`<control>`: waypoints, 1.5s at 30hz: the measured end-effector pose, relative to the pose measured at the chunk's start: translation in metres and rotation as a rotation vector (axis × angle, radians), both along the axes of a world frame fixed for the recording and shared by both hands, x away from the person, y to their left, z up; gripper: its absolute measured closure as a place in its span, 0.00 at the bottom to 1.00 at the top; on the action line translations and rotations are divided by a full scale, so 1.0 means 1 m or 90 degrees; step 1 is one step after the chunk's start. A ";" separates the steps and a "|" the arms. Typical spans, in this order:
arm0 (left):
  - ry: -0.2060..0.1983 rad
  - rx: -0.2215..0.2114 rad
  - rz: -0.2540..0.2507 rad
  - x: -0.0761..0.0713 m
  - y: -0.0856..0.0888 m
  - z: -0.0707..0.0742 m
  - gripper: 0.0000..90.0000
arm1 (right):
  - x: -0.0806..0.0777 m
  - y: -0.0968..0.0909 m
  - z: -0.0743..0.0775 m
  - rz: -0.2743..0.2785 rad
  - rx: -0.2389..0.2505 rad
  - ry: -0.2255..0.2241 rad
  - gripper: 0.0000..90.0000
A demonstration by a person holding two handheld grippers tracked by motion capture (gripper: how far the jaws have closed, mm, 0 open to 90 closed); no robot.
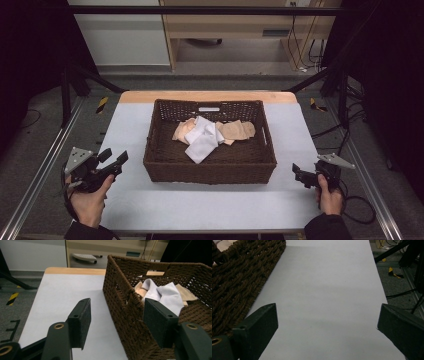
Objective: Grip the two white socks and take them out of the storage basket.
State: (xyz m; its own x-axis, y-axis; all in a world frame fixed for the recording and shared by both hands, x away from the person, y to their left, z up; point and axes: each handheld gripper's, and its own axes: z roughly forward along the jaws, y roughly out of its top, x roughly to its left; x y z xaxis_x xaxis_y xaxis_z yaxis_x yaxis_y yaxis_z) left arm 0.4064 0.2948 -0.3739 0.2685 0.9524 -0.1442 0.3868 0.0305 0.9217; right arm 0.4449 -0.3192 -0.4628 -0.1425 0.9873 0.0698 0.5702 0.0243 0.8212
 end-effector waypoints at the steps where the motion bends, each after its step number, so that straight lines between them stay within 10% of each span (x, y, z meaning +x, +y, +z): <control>1: -0.001 0.002 -0.003 0.000 -0.001 0.002 0.44 | 0.000 0.000 0.000 0.000 0.000 -0.001 0.04; 45: -0.063 0.030 -0.101 0.056 -0.113 0.066 0.45 | 0.001 0.001 -0.001 0.017 -0.002 0.003 0.04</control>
State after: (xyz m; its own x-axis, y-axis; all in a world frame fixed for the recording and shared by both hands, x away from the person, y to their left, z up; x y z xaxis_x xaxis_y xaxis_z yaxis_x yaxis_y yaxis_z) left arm 0.4627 0.1815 -0.3077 0.4265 0.9021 -0.0660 0.2903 -0.0674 0.9546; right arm 0.4457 -0.3186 -0.4636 -0.1692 0.9833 0.0667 0.5729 0.0430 0.8185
